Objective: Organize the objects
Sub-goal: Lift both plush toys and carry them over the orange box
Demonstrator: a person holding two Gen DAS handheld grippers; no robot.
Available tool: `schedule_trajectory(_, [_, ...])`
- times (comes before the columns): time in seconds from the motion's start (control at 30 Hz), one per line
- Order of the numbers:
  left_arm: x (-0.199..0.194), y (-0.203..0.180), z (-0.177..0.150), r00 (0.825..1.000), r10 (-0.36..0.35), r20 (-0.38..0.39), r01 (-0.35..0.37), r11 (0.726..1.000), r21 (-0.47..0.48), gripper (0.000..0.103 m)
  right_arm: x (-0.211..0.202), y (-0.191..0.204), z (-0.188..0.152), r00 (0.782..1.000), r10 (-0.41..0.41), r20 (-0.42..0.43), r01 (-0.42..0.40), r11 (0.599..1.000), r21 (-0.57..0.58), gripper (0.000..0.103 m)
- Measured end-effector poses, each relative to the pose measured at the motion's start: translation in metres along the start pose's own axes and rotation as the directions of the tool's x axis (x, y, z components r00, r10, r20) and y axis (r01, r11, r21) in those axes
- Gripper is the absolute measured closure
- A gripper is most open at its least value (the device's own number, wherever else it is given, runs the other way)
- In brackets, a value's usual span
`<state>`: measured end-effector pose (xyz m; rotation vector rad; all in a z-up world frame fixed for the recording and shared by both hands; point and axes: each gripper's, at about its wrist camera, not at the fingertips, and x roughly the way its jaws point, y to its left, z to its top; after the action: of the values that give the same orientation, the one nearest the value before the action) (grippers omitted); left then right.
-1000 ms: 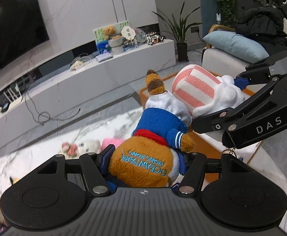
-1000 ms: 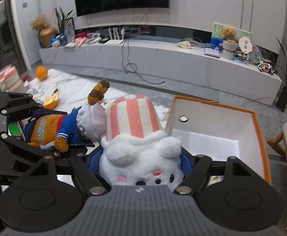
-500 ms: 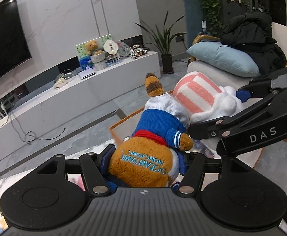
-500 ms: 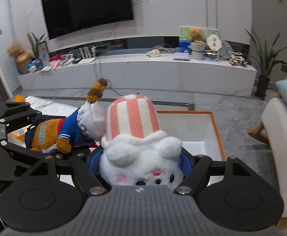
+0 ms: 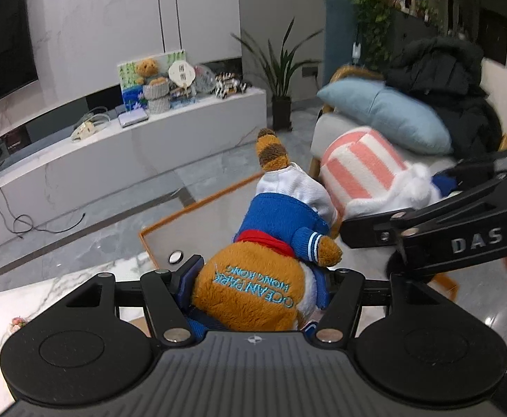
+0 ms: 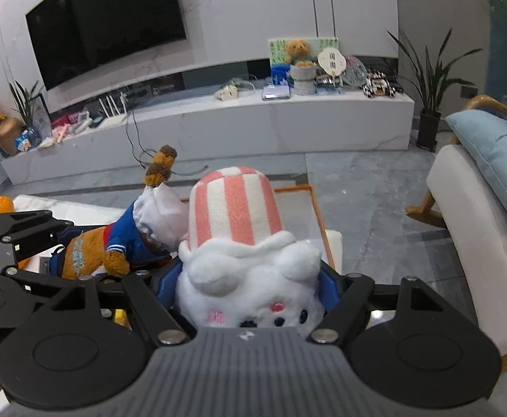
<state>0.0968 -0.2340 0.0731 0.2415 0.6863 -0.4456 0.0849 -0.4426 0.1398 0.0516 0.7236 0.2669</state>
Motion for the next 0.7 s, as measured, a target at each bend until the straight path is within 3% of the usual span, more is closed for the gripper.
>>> schedule_trajectory(0.37, [0.042,-0.008,-0.022,0.994,0.035,-0.102,-0.032,0.999,0.033,0.031,0.044,0.000,-0.019,0.987,-0.067,-0.143,0.060,0.997,-0.056,0.026])
schedule_trajectory(0.5, [0.046,-0.018,-0.025,0.993,0.067,-0.100,-0.056,0.993,0.106,0.031,0.055,-0.002,-0.027,0.981,-0.069,-0.179,0.060,0.997,-0.057,0.026])
schedule_trajectory(0.7, [0.055,-0.040,-0.032,0.985,0.139,-0.104,-0.105,0.954,0.280,0.032,0.065,-0.001,-0.036,0.968,-0.103,-0.229,0.085,0.993,-0.087,0.026])
